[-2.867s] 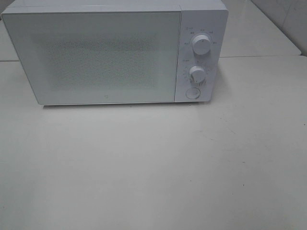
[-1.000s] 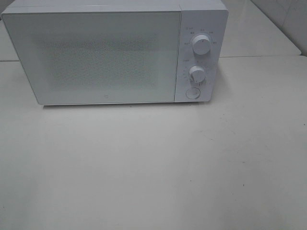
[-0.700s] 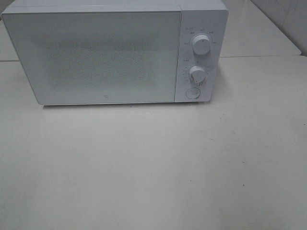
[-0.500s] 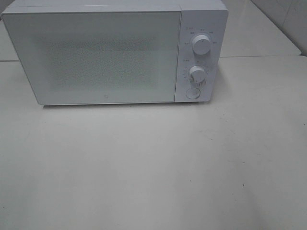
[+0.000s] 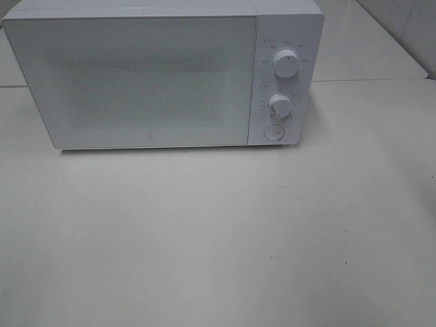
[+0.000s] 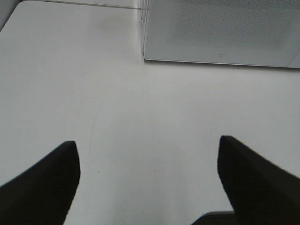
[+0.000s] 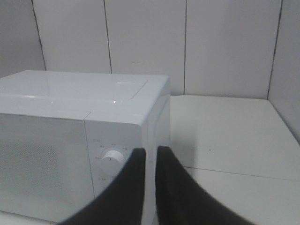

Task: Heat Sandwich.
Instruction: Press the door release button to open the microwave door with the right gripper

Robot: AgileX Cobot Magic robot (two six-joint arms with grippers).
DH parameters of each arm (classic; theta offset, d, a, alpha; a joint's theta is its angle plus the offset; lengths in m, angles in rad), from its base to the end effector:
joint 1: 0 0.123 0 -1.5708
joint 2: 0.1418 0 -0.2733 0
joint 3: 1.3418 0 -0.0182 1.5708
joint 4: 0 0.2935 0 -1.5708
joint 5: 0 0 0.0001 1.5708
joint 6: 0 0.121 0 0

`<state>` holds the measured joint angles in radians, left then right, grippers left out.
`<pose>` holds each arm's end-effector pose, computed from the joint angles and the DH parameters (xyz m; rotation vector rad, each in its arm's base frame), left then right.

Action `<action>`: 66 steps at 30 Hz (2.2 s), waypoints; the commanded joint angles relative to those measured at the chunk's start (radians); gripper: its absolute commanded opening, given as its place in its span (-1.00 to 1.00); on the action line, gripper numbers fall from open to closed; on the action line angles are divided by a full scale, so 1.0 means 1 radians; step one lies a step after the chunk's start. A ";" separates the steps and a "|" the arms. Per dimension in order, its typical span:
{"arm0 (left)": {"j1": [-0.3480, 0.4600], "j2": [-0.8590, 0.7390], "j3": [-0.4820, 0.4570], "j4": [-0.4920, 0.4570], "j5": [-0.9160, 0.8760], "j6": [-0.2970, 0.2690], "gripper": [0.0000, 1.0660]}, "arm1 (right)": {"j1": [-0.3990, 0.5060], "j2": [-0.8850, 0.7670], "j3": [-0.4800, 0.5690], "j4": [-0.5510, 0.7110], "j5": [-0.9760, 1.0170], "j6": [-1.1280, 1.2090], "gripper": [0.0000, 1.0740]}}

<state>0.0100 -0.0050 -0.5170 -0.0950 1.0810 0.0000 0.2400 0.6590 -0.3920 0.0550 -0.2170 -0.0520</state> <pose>0.0671 -0.0095 0.2885 -0.0034 2.0406 -0.1073 0.2166 0.0515 0.2890 -0.1733 1.5269 0.1832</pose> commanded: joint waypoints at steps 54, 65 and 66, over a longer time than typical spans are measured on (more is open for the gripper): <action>0.001 -0.007 0.003 -0.005 -0.014 0.000 0.43 | 0.427 1.279 -0.271 0.558 -0.727 1.048 -1.00; 0.001 -0.007 0.003 -0.005 -0.014 0.000 0.43 | 0.423 1.372 -0.348 0.740 -0.728 1.160 -1.00; 0.001 -0.007 0.003 -0.005 -0.014 0.000 0.43 | 0.423 1.372 -0.348 0.740 -0.728 1.160 -1.00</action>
<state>0.0100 -0.0050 -0.5170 -0.0950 1.0810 0.0000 0.6650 2.0300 -0.7300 0.7910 -0.9380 1.1010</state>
